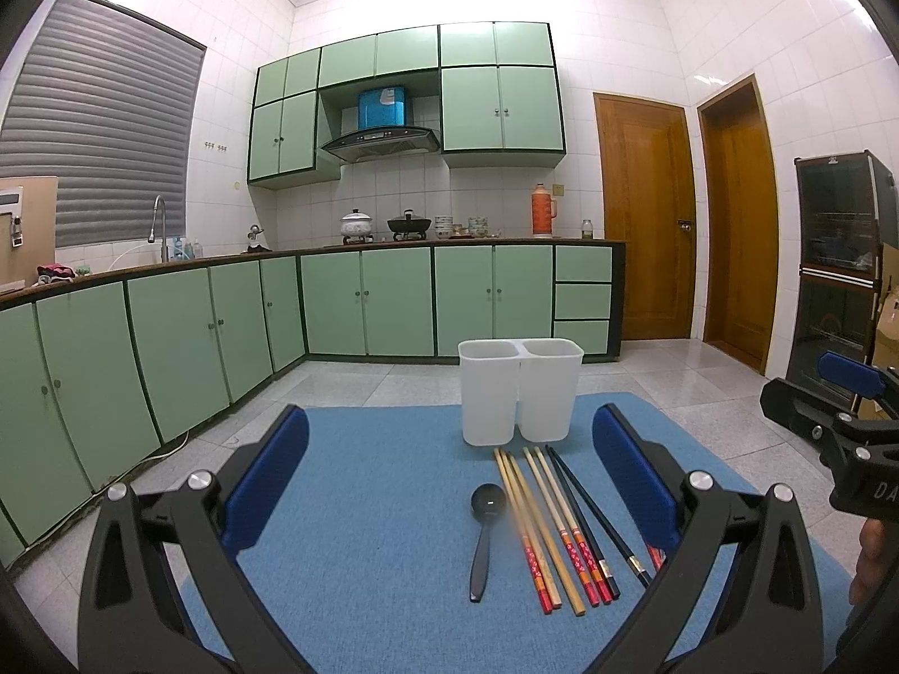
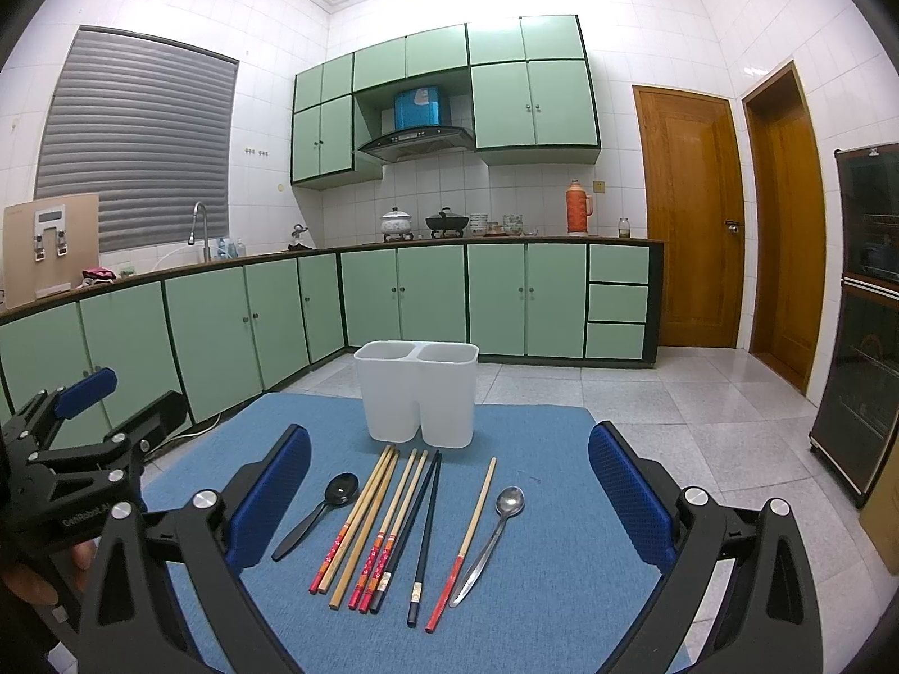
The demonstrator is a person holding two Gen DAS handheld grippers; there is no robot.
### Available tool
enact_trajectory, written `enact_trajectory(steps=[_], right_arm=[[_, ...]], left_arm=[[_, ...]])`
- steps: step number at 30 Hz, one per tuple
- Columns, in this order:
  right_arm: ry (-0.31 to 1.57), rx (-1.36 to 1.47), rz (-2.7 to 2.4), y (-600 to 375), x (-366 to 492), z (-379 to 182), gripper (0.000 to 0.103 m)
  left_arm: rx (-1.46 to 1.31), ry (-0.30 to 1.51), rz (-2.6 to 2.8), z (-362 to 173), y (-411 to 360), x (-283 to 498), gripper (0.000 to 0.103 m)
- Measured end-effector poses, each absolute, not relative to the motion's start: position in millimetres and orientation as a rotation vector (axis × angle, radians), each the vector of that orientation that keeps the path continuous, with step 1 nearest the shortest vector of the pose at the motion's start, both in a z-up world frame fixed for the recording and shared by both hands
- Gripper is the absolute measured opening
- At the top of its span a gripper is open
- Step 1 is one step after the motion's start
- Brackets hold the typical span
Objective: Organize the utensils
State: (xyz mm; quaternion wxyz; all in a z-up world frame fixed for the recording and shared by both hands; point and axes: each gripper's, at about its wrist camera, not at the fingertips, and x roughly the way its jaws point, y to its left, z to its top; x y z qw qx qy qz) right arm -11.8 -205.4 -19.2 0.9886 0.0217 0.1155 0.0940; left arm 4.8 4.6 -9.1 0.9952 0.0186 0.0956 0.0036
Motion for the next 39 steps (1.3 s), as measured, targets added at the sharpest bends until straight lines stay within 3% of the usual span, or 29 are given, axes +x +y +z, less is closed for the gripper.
enact_trajectory(steps=[39], right_arm=[[0.235,0.046,0.19,-204.3,-10.3,-22.8,0.097]], left_arm=[[0.036,0.194,0.009,-9.8,4.4,5.8,0.098]])
